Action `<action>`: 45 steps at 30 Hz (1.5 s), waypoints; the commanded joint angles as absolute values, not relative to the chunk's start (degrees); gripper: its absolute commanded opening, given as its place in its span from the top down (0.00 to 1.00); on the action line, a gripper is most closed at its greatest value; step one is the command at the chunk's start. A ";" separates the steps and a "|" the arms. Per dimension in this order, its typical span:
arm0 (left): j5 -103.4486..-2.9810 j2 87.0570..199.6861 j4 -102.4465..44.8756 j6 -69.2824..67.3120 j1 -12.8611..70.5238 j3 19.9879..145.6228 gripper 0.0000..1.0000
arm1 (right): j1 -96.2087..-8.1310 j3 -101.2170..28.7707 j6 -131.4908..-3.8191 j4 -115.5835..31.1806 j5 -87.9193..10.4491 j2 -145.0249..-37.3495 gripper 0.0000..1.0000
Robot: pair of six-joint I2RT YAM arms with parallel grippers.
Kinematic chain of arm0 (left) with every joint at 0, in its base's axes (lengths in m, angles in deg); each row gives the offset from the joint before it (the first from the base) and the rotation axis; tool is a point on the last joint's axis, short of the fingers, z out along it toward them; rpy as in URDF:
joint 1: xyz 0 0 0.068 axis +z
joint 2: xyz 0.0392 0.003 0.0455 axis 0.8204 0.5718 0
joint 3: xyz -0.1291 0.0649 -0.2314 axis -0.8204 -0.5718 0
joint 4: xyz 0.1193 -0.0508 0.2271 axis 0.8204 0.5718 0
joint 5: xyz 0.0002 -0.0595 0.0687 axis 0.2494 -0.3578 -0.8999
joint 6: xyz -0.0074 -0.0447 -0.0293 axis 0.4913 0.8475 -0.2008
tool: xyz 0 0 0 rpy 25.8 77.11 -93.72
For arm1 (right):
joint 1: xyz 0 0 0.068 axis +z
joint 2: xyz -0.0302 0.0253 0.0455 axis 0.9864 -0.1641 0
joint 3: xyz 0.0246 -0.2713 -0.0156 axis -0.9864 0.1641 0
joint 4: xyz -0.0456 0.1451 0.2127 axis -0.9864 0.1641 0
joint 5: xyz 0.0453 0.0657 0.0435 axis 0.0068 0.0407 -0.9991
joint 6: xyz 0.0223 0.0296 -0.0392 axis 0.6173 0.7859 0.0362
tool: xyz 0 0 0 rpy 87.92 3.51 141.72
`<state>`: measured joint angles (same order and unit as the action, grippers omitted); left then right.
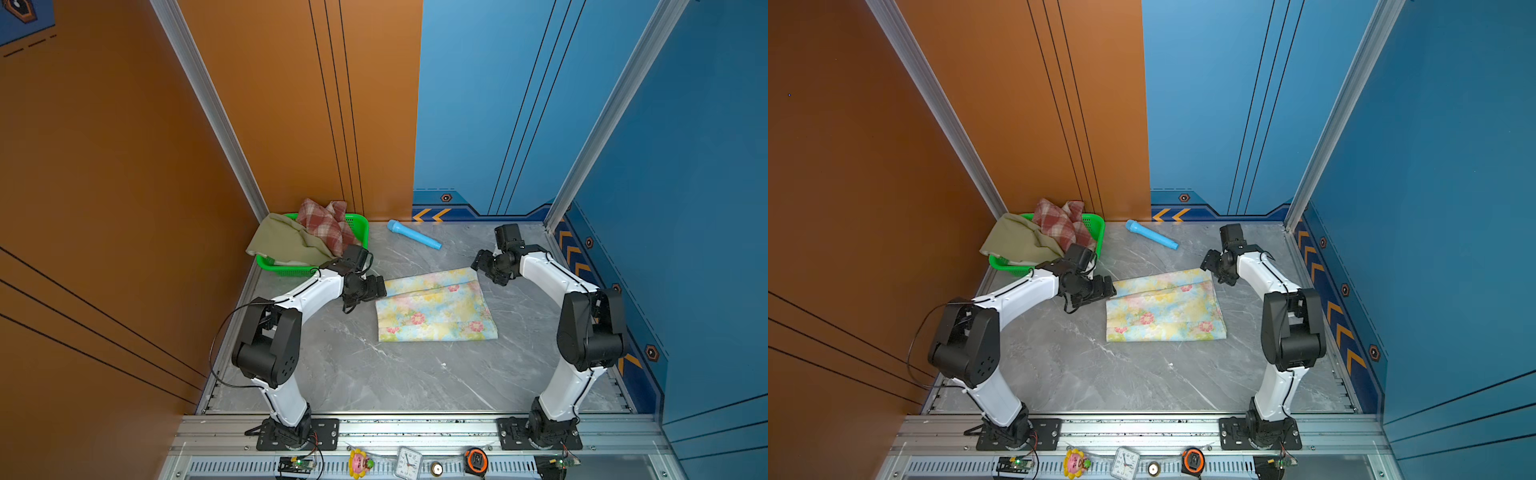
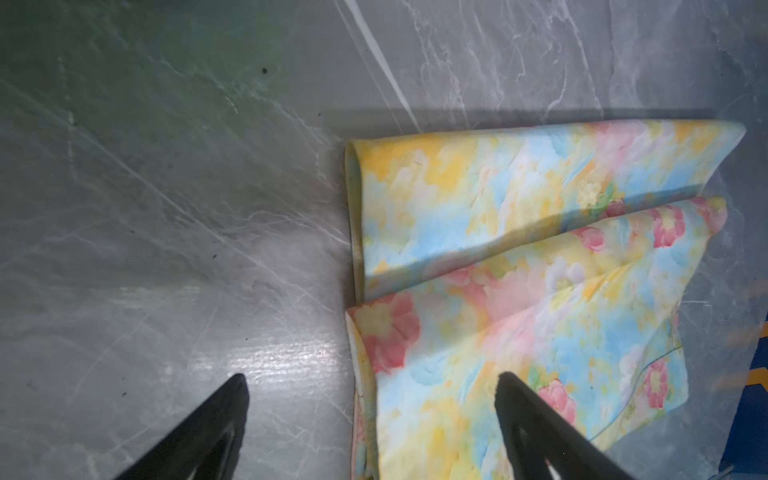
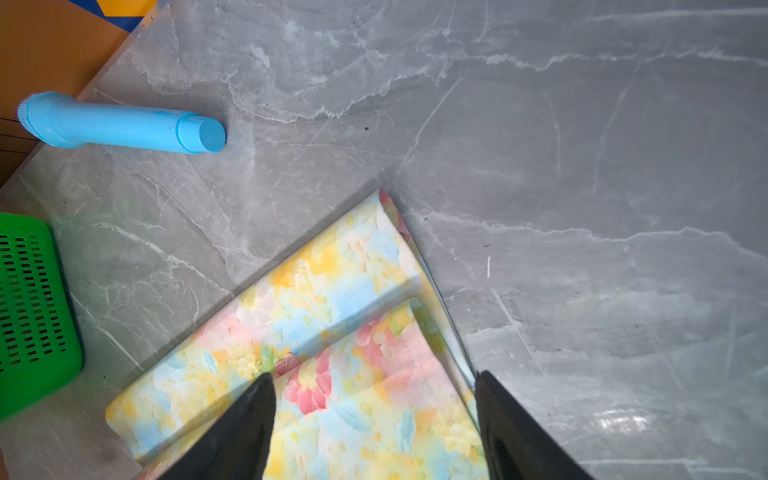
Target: Fold and stack the skirts
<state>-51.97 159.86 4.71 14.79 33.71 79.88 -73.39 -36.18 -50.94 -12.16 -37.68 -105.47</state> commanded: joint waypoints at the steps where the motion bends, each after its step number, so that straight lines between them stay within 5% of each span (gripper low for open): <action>1: -55.59 156.00 4.70 13.42 30.97 78.53 0.06 | -73.22 -31.83 -53.00 -12.30 -36.58 -99.41 0.24; 13: -66.45 160.78 7.15 -0.11 21.45 85.99 0.11 | -73.07 -24.99 -54.36 -10.59 -34.02 -91.92 0.25; 25: -63.65 179.11 8.93 -12.23 21.64 102.55 0.11 | -72.83 -21.93 -53.90 -10.46 -37.21 -88.14 0.26; 45: -56.79 180.52 7.45 9.55 23.51 95.27 0.35 | -68.33 -17.04 -45.47 -6.61 -33.30 -82.03 0.33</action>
<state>-59.36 181.80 5.96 2.27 23.85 98.94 -69.02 -18.98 -48.38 -10.28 -35.71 -84.40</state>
